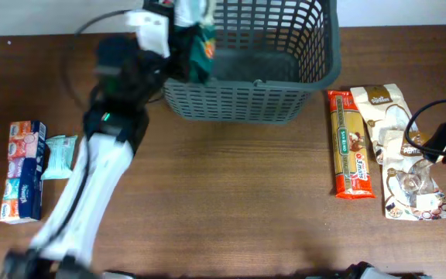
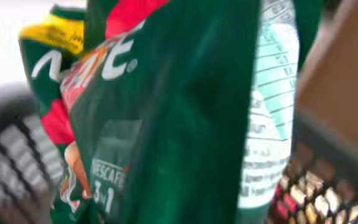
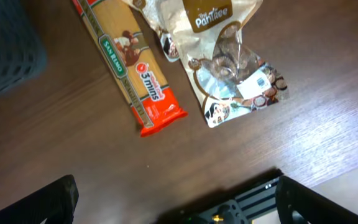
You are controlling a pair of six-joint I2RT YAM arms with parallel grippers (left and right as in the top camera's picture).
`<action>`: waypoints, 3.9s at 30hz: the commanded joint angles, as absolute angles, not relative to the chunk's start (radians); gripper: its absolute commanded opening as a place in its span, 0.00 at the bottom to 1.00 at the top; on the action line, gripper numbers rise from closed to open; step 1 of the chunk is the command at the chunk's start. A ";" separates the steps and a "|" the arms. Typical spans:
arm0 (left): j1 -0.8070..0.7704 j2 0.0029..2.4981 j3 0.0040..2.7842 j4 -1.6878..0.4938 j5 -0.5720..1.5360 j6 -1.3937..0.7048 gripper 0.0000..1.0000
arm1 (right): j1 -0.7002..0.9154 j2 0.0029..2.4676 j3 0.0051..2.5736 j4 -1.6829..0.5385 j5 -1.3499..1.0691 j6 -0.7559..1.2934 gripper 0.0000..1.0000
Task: Pack container
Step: 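Lift the Nescafe pack and drop it into the grey basket, then move the left gripper back and grasp the tissue pack stack, then carry the tissue packs into the basket and release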
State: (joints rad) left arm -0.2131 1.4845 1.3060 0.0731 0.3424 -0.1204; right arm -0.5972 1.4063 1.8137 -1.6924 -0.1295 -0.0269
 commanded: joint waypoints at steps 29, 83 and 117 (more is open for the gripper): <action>-0.160 1.610 1.827 -0.695 -0.406 -0.112 0.64 | -0.603 1.398 1.816 -1.699 -0.131 -0.027 0.99; 0.891 1.950 1.250 -0.601 0.079 0.788 0.99 | -0.603 1.398 1.816 -1.698 -0.130 -0.027 0.99; 0.064 1.855 2.234 -0.218 0.720 0.318 0.02 | -0.603 1.398 1.816 -1.698 -0.130 -0.026 0.99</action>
State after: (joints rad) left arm 0.1631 1.8881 2.2028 -0.2516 0.5358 0.3847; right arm -0.5972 1.4063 1.8137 -1.6924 -0.1295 -0.0261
